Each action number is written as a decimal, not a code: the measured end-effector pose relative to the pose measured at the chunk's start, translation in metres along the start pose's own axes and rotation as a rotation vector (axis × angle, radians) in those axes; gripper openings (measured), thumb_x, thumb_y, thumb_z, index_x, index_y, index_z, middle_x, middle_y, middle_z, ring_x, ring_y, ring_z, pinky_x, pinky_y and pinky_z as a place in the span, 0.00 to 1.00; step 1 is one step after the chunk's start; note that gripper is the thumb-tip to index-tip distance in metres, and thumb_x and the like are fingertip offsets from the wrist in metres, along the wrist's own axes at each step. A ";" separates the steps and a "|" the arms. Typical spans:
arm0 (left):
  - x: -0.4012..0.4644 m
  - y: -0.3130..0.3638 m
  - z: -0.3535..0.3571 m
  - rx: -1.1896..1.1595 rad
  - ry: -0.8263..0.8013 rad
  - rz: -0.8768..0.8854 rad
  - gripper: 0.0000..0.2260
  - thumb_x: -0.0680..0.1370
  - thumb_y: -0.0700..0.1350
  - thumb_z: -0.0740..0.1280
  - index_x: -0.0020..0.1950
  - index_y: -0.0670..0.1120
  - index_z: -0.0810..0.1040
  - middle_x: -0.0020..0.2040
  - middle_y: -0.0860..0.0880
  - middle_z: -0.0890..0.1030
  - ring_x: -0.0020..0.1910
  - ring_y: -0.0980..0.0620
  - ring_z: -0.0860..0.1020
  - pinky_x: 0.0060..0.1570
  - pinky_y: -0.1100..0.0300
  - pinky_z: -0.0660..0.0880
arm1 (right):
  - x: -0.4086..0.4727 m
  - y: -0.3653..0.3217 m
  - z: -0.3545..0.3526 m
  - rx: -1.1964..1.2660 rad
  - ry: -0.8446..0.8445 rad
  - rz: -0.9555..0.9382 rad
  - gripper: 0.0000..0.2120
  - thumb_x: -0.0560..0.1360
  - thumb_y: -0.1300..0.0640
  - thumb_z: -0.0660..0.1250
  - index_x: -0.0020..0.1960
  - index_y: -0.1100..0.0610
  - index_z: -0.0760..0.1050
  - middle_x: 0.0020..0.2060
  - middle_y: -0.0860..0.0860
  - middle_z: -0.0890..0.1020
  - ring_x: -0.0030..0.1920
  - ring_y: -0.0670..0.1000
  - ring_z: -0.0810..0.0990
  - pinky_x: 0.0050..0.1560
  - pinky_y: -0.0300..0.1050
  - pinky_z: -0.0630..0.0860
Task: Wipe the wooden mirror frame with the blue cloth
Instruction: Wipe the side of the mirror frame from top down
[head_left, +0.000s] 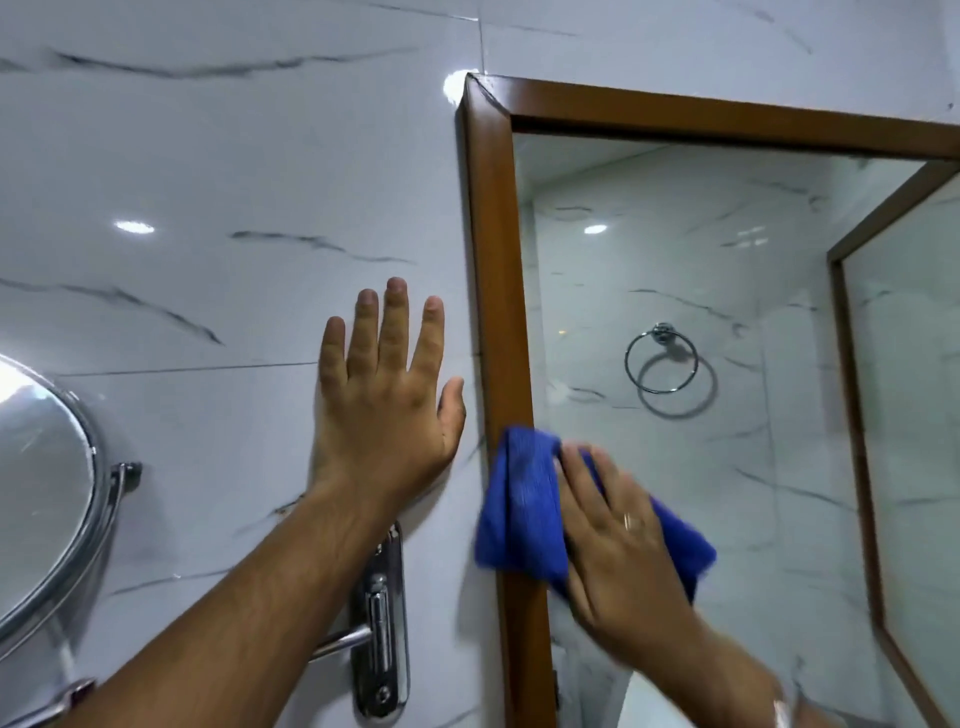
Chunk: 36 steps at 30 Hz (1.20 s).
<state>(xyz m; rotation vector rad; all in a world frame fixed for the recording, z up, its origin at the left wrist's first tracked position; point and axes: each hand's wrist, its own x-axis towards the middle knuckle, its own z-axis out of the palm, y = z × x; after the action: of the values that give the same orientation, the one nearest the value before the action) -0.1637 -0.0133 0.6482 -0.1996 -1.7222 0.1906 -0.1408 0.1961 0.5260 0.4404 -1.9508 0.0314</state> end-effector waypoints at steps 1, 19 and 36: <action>0.000 0.000 0.000 -0.002 -0.001 0.000 0.34 0.79 0.59 0.51 0.83 0.46 0.54 0.83 0.38 0.51 0.82 0.37 0.50 0.78 0.38 0.49 | 0.027 0.005 -0.011 0.000 0.028 0.006 0.33 0.77 0.45 0.54 0.78 0.56 0.53 0.78 0.51 0.52 0.78 0.55 0.50 0.75 0.51 0.48; -0.010 0.003 0.001 -0.042 -0.013 0.002 0.34 0.79 0.59 0.51 0.83 0.46 0.52 0.83 0.39 0.48 0.82 0.38 0.47 0.79 0.38 0.47 | -0.079 -0.015 0.026 0.011 -0.091 -0.023 0.36 0.74 0.47 0.58 0.78 0.54 0.50 0.79 0.50 0.50 0.78 0.57 0.49 0.74 0.53 0.52; -0.125 0.072 -0.006 -0.027 -0.151 -0.083 0.32 0.76 0.45 0.54 0.80 0.39 0.58 0.80 0.34 0.58 0.79 0.33 0.60 0.77 0.39 0.56 | 0.010 0.002 -0.008 0.053 0.074 0.015 0.33 0.75 0.51 0.64 0.77 0.57 0.59 0.78 0.53 0.56 0.78 0.57 0.53 0.76 0.54 0.51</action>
<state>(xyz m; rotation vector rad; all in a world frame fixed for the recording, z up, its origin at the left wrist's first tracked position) -0.1366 0.0272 0.5123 -0.1364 -1.8802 0.1241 -0.1381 0.1965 0.5385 0.4536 -1.8840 0.1080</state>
